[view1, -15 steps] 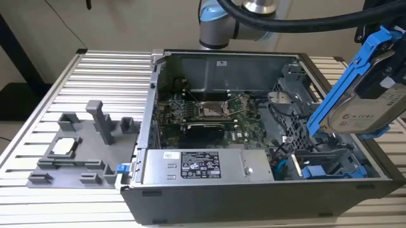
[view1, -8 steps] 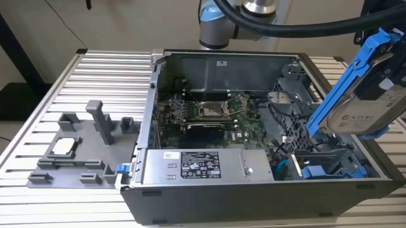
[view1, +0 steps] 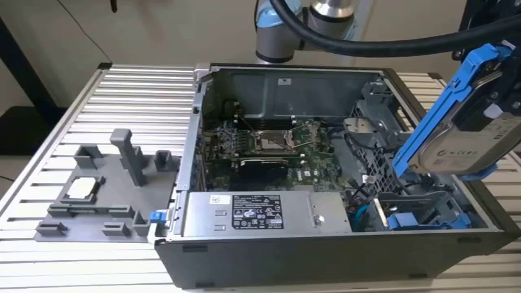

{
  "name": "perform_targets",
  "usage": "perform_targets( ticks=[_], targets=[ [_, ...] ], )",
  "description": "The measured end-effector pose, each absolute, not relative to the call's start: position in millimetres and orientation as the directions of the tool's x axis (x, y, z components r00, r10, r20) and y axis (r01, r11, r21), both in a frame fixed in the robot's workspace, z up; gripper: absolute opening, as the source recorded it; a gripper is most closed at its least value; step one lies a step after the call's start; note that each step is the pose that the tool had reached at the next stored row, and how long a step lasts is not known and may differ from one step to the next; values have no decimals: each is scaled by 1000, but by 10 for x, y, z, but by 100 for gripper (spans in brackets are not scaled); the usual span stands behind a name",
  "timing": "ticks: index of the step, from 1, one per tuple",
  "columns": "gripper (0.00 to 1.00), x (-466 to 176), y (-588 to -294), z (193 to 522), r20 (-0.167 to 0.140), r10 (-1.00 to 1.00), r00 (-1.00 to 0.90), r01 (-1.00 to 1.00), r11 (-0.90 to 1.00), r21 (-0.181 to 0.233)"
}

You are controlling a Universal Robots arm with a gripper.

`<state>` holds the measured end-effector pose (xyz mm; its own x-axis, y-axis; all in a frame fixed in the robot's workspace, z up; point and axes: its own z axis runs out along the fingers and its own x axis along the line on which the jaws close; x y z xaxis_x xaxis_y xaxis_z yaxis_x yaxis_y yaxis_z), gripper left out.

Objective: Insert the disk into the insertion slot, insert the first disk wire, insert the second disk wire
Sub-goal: 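Insert the disk into the insertion slot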

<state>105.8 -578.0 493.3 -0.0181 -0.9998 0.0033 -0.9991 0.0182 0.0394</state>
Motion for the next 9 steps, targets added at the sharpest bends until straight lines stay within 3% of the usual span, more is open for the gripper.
perform_targets(
  ticks=[9],
  targets=[
    [33,1059,-5780,4893,3,-1000,-18,-999,18,39]
  ],
)
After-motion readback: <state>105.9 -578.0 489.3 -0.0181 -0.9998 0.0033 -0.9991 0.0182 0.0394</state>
